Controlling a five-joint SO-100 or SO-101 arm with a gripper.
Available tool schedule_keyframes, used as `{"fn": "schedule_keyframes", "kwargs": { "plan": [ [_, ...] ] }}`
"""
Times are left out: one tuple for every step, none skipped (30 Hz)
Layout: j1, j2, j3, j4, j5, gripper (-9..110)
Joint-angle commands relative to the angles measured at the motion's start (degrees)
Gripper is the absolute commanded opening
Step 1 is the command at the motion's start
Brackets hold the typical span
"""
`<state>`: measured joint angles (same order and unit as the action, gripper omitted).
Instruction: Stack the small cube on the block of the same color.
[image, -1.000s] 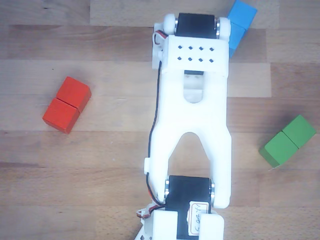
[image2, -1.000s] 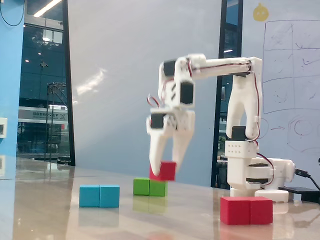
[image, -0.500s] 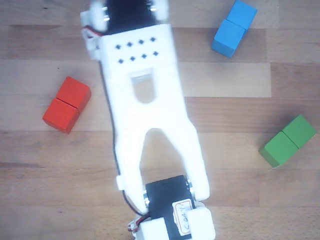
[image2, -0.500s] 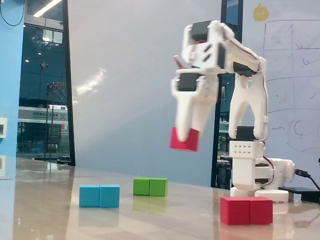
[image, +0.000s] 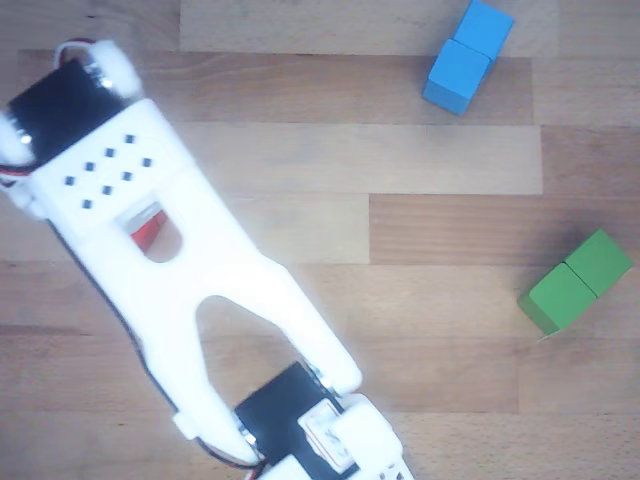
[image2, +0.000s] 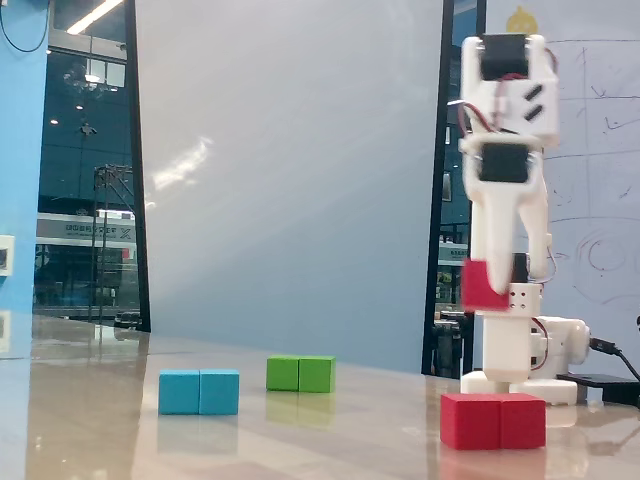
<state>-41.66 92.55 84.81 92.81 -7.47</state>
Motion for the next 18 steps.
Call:
{"fn": "schedule_keyframes", "kwargs": {
  "plan": [
    [-3.25, -2.9, -5.8, 0.26, 0.18, 3],
    [-3.34, -4.31, -6.15, 0.18, 0.18, 3],
    [-3.43, -5.45, -6.33, 0.18, 0.18, 3],
    [-3.34, -6.5, -6.33, 0.0, 0.09, 3],
    [-3.25, -7.38, -6.33, -0.53, 0.09, 3],
    [-3.16, -8.09, -6.33, -1.23, 0.0, 3],
    [-3.16, -8.7, -6.33, -1.76, -0.09, 3],
    [-3.16, -9.05, -6.33, -2.29, -0.09, 3],
    [-3.16, -9.32, -6.33, -2.72, -0.09, 3],
    [-3.16, -9.58, -6.33, -3.08, 0.0, 3],
    [-3.16, -9.84, -6.33, -3.34, 0.09, 3],
    [-3.16, -10.2, -6.33, -3.43, 0.09, 3],
    [-3.16, -10.28, -6.24, -3.52, 0.09, 3],
    [-3.16, -10.28, -6.24, -3.52, 0.0, 3],
    [-3.16, -10.37, -6.24, -3.52, -0.09, 3],
    [-3.16, -10.37, -6.24, -3.52, -0.09, 3],
    [-3.16, -10.46, -6.15, -3.52, -0.18, 3],
    [-3.08, -10.46, -6.15, -3.6, -0.18, 3]
  ]
}}
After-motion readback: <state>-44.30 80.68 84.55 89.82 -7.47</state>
